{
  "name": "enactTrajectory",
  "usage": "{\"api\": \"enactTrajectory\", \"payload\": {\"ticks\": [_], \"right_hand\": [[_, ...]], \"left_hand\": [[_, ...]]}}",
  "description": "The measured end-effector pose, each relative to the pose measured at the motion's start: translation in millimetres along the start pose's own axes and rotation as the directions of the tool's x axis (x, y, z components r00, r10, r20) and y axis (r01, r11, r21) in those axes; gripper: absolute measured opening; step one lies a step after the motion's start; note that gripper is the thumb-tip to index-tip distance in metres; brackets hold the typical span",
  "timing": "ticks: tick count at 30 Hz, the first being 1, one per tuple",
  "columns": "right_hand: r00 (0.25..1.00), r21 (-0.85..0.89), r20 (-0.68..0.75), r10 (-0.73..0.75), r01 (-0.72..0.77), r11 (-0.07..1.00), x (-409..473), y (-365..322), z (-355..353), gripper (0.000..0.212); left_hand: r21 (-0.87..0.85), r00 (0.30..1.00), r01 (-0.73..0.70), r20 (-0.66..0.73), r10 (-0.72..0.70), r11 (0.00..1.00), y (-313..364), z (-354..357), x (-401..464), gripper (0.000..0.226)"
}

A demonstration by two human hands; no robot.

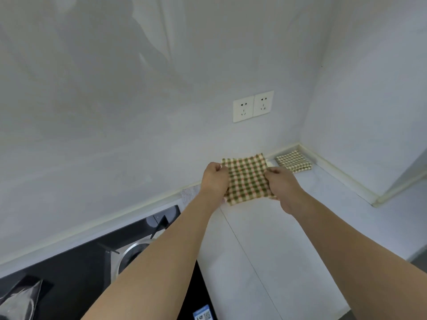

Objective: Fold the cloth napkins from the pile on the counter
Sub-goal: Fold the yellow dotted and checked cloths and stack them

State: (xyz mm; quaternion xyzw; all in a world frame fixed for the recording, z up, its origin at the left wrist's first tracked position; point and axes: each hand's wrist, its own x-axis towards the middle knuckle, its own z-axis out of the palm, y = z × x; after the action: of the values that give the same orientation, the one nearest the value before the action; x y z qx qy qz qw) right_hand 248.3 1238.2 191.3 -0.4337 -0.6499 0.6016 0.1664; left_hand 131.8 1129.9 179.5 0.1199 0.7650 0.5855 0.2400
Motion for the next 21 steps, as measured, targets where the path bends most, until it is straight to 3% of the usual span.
{"api": "enactTrajectory", "payload": {"ticks": [8,16,21], "right_hand": [[0.995,0.072,-0.086,0.042,-0.036,0.997,117,10,-67,0.021],[0.986,-0.002,-0.120,0.112,-0.113,0.994,276,35,-126,0.019],[0.985,-0.206,-0.144,0.097,-0.126,0.970,355,54,-143,0.046]], "left_hand": [[-0.031,0.987,0.135,0.088,-0.132,0.990,6,107,93,0.007],[-0.070,0.962,0.258,0.112,-0.249,0.964,-6,235,207,0.009],[-0.067,0.940,0.331,0.109,-0.323,0.941,-21,295,269,0.013]]}}
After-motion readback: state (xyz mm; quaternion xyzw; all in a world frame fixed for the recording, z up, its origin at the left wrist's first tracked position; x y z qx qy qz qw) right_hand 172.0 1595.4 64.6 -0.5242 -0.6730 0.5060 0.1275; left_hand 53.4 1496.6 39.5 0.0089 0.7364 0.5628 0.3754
